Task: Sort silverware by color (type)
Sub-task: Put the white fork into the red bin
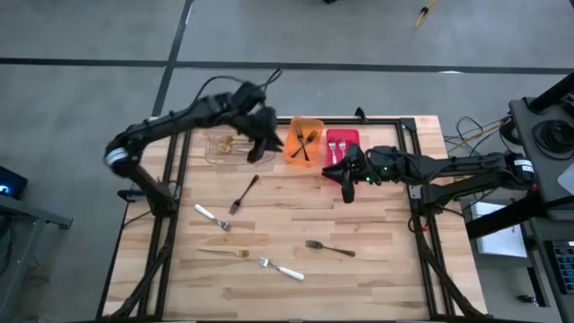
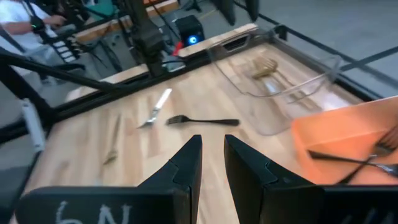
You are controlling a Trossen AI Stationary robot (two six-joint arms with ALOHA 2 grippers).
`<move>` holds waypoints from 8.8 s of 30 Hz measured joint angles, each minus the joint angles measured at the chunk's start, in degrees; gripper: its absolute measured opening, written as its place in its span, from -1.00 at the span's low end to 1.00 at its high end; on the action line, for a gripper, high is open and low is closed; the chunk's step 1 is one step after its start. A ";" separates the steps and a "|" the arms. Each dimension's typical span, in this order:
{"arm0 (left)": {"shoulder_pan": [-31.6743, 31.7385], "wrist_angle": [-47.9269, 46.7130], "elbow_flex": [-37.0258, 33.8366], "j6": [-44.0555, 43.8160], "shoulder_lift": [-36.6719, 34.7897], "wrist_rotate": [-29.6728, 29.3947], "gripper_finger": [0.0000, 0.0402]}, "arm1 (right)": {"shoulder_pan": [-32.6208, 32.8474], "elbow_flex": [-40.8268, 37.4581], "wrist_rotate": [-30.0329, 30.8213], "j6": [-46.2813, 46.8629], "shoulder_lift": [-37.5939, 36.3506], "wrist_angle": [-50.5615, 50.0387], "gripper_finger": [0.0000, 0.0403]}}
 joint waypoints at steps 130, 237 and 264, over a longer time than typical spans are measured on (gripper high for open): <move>-65.29 34.98 -51.77 -49.31 -26.91 -52.24 -0.63 | 30.79 61.22 7.93 11.98 72.76 -34.83 -0.69; -65.18 30.66 -42.76 -25.21 -30.46 -52.06 -0.63 | 29.17 30.26 9.21 -0.77 64.88 11.20 -0.86; -65.20 31.65 -43.04 -26.42 -30.39 -52.06 -0.63 | 28.55 31.72 14.92 -2.46 54.98 -9.43 -0.96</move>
